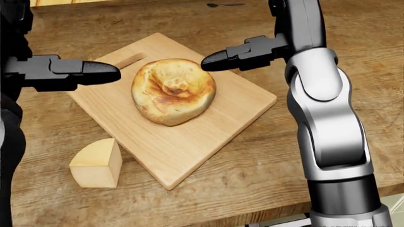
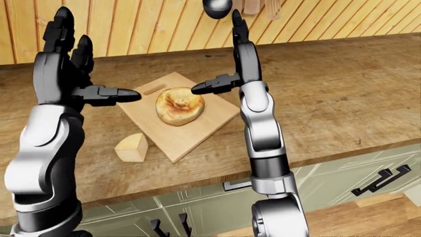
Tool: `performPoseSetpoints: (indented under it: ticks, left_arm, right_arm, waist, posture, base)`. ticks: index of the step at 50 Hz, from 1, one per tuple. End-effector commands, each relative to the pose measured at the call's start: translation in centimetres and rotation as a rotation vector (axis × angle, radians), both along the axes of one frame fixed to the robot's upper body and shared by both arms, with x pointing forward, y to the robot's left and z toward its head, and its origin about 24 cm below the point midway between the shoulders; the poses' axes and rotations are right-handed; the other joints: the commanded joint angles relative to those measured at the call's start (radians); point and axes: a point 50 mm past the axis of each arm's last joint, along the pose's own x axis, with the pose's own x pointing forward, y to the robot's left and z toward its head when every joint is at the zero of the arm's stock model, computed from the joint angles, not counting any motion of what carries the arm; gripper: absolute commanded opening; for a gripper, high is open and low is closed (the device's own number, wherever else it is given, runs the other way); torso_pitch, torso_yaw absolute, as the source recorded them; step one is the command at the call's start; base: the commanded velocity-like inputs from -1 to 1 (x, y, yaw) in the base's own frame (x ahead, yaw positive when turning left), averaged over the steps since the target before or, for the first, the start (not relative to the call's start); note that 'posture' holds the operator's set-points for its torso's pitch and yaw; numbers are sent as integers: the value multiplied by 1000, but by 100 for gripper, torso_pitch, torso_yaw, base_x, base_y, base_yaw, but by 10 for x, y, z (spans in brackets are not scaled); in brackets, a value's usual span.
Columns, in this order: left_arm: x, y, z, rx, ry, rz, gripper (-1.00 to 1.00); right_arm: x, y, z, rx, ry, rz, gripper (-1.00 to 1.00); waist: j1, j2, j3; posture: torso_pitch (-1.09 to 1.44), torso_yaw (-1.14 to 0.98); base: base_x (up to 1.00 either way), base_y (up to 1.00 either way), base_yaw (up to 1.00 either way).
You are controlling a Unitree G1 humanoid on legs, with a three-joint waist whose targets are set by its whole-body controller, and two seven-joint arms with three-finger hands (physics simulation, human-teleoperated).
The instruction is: Pick up the wedge of cheese and place it on the slice of bread to prepare a simple cheese on bread dish.
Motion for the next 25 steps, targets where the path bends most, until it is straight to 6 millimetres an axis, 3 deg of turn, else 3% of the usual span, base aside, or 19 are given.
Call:
performPoseSetpoints:
  ticks: [1,12,20,25]
  left_arm:
    - [-12,5,11,5,2,41,100]
    - [-51,-10,-15,127,215,-15,100]
    - [-44,-17,-44,228,311,-10,100]
    - [-39,-16,-49,242,327,-3,100]
  right_arm:
    - [-5,1,22,0,-98,2,100]
    - [-5,-1,21,2,-100,-4,100]
    - [-5,-1,19,-4,-95,-6,100]
    - [-5,0,19,-6,-94,-5,100]
  waist:
    - [0,5,-28]
    - [8,8,-24]
    - [15,1,-29]
    - [16,-4,-34]
  posture:
    - [0,0]
    - [0,0]
    - [0,0]
    - [0,0]
  base:
    - [0,0,0]
    - [0,0,0]
    - [0,0,0]
    - [0,0,0]
